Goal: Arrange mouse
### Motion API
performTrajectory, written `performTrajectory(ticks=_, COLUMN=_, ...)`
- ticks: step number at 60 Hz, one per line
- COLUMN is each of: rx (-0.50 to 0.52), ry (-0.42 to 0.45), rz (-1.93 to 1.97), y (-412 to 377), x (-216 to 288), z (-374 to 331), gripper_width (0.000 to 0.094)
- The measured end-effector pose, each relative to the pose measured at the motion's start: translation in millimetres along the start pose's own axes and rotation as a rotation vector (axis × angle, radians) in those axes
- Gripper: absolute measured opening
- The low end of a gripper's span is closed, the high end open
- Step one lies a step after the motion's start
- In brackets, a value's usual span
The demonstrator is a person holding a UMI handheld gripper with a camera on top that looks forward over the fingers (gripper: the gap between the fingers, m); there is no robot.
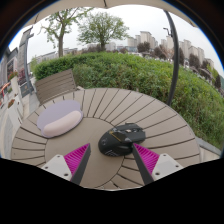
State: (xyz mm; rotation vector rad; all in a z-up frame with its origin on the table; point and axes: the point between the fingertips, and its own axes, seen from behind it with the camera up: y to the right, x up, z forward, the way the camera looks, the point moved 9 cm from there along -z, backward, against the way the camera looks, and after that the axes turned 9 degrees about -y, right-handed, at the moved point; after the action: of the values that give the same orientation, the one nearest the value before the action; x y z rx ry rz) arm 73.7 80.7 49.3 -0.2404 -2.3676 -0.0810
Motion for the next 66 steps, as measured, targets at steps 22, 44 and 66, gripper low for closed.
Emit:
performTrajectory(ticks=22, rx=0.017, ry=-0.018, rz=-0.053, y=-16.0, x=42.1, z=45.6, gripper_width=0.0856)
performTrajectory(ticks=44, rx=0.079, ry=-0.062, rz=-0.053, y=-34.2, x=76.8, z=78.7, gripper_width=0.0857)
performTrajectory(ticks=66, rx=0.035, ry=-0.091, rz=-0.067, y=-34.7, x=91.1, z=101.5, gripper_width=0.0657)
